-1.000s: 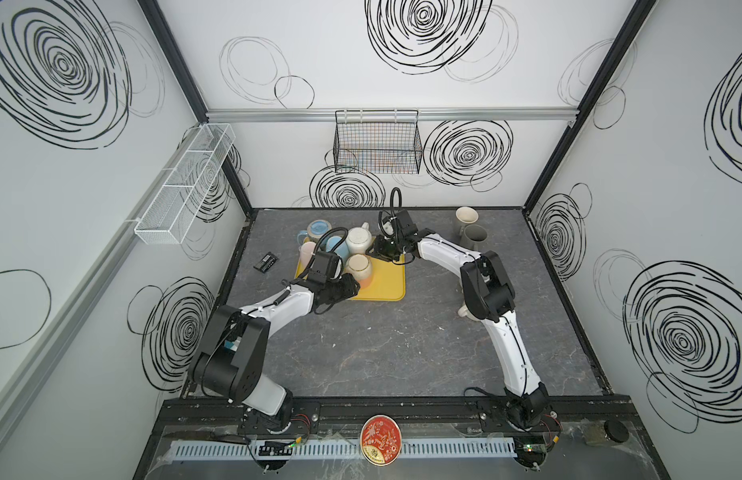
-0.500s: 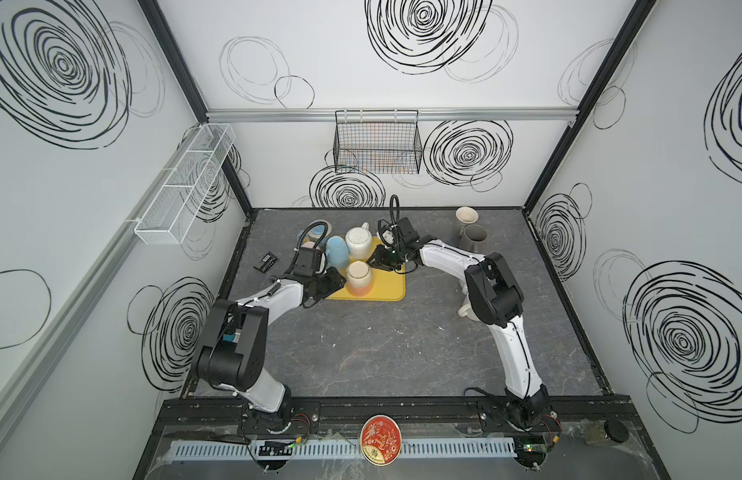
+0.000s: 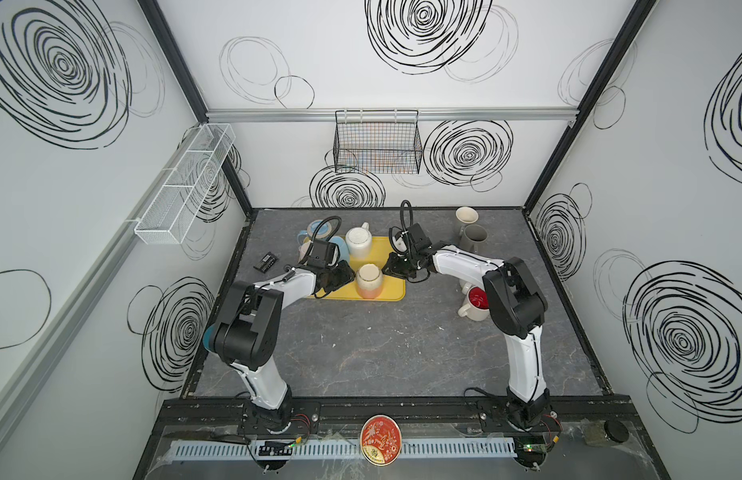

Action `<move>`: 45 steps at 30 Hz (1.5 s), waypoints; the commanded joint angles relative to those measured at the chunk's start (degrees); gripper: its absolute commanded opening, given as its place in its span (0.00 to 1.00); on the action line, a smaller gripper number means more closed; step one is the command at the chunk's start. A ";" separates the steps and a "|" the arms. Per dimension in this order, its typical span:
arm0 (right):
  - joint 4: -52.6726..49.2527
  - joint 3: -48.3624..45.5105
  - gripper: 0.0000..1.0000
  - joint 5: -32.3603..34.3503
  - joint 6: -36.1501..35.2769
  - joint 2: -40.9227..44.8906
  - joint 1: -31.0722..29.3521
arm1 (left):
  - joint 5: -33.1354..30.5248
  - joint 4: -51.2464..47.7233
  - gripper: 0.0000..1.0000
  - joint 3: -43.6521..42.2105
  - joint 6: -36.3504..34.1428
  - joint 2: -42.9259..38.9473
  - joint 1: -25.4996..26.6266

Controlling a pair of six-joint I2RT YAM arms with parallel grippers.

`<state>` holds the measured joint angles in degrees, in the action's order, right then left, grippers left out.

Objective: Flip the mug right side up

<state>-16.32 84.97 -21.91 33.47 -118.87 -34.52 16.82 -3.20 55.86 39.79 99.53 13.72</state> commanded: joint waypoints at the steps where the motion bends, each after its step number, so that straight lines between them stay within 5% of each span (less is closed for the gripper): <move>1: -4.19 -3.07 0.23 0.82 -0.66 3.08 -0.55 | -0.19 -0.09 0.42 -0.45 -0.90 -2.80 -0.58; 9: -4.12 -2.92 0.20 4.01 -1.53 7.20 0.38 | -3.36 -1.07 0.41 -12.72 -0.31 -14.95 -0.90; 16: -5.36 3.82 0.20 3.85 -3.03 3.46 2.86 | -3.92 6.06 0.41 -19.20 6.78 -19.65 6.09; 24: -8.27 11.85 0.18 0.42 -6.04 -4.12 1.55 | -2.32 11.56 0.40 -15.37 9.97 -12.80 8.64; 37: -5.45 0.21 0.09 -0.90 -5.24 2.19 -1.05 | -1.13 13.13 0.40 -6.09 11.69 -3.84 6.46; 45: -10.41 0.72 0.17 6.37 -8.82 7.33 -1.08 | -2.50 9.65 0.41 -5.33 10.63 -6.09 4.47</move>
<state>-23.55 84.68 -19.49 26.65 -116.57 -36.18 15.25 7.11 49.43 50.70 95.13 19.25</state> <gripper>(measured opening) 0.157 0.410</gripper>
